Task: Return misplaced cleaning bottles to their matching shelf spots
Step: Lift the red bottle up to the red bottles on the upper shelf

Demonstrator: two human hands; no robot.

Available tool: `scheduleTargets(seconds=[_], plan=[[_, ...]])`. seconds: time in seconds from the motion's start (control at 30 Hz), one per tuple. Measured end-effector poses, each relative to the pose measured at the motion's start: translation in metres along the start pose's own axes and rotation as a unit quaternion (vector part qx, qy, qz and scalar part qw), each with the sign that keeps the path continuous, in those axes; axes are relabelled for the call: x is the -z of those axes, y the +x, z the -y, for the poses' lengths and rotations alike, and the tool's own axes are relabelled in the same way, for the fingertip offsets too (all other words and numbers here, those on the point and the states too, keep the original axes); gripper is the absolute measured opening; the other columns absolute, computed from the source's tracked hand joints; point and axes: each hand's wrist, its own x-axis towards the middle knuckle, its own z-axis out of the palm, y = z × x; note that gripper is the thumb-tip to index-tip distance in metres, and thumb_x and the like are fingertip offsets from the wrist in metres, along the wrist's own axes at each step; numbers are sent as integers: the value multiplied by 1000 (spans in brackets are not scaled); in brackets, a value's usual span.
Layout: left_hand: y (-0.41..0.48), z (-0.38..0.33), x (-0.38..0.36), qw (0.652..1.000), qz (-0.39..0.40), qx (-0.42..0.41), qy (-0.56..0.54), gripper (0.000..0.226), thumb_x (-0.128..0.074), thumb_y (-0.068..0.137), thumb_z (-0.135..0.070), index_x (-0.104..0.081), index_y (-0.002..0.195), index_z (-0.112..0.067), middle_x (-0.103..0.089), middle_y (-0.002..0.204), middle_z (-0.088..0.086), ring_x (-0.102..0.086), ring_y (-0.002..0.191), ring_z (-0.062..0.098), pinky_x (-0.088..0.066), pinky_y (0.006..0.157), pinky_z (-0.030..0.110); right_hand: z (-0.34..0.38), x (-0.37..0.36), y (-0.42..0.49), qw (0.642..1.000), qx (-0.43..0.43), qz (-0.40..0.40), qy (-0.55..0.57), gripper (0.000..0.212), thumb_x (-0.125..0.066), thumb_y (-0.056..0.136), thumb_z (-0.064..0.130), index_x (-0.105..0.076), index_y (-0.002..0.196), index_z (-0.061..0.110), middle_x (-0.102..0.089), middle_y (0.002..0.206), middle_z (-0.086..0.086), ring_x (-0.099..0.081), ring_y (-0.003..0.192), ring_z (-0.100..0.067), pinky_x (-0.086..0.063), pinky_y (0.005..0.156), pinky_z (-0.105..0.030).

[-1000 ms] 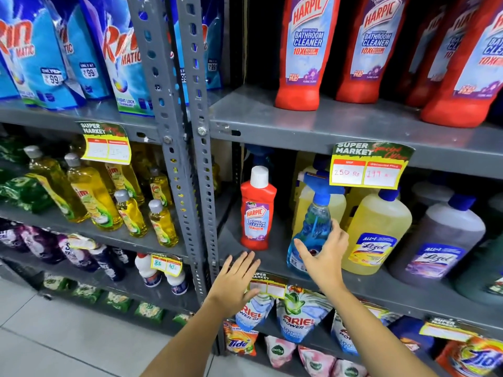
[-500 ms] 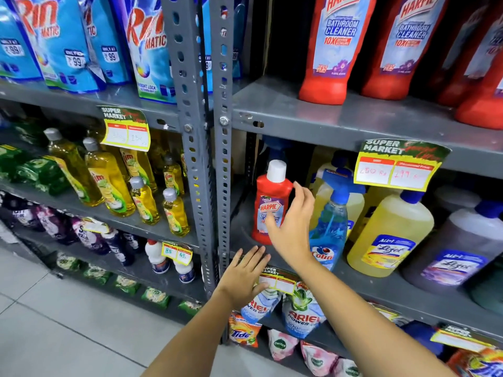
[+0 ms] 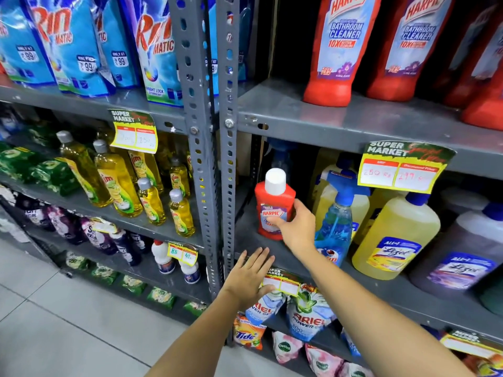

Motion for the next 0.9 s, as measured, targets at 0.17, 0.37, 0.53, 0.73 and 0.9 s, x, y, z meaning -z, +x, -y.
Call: scheduleTargets(seconds=[0.17,0.37,0.53,0.73,0.9], plan=[[-8,9,26,999,-37,-16,-35,69,-17,99,-61,-7,154,-21,13,162,5,20,146,21,0,120,50,61,58,-37,987,127,-9,97,46,-88,68,20,-67,105,37,-70,91,24,-66,93,-1,-51,81,-17],[6,11,159,953,-291,-64,-62,57,-38,101,-45,-25,151,-20,-17,161,11,-1,149,26,-11,120,51,166,165,-50,937,274,-65,208,36,-85,65,16,-64,89,33,-73,85,27,-68,78,7,-50,70,-10],[18,-6,278,873,-470,-105,-77,54,-49,98,-33,-35,146,-13,-19,160,14,-7,149,28,-9,121,44,223,245,-8,902,343,-131,228,29,-78,78,14,-62,101,23,-75,94,19,-71,94,-3,-56,84,-24],[32,-11,311,928,-362,-89,21,61,-35,100,-49,-24,152,-19,-15,162,3,-6,149,18,-9,120,47,219,292,77,944,270,-140,130,41,-78,79,6,-62,115,-5,-69,114,-17,-72,94,-16,-59,86,-40],[31,-11,309,923,-374,-91,7,59,-37,100,-48,-30,149,-18,-31,157,4,-25,145,21,-16,118,44,188,288,107,967,212,-117,85,36,-79,75,0,-63,106,4,-68,103,-11,-66,67,11,-54,64,-11]])
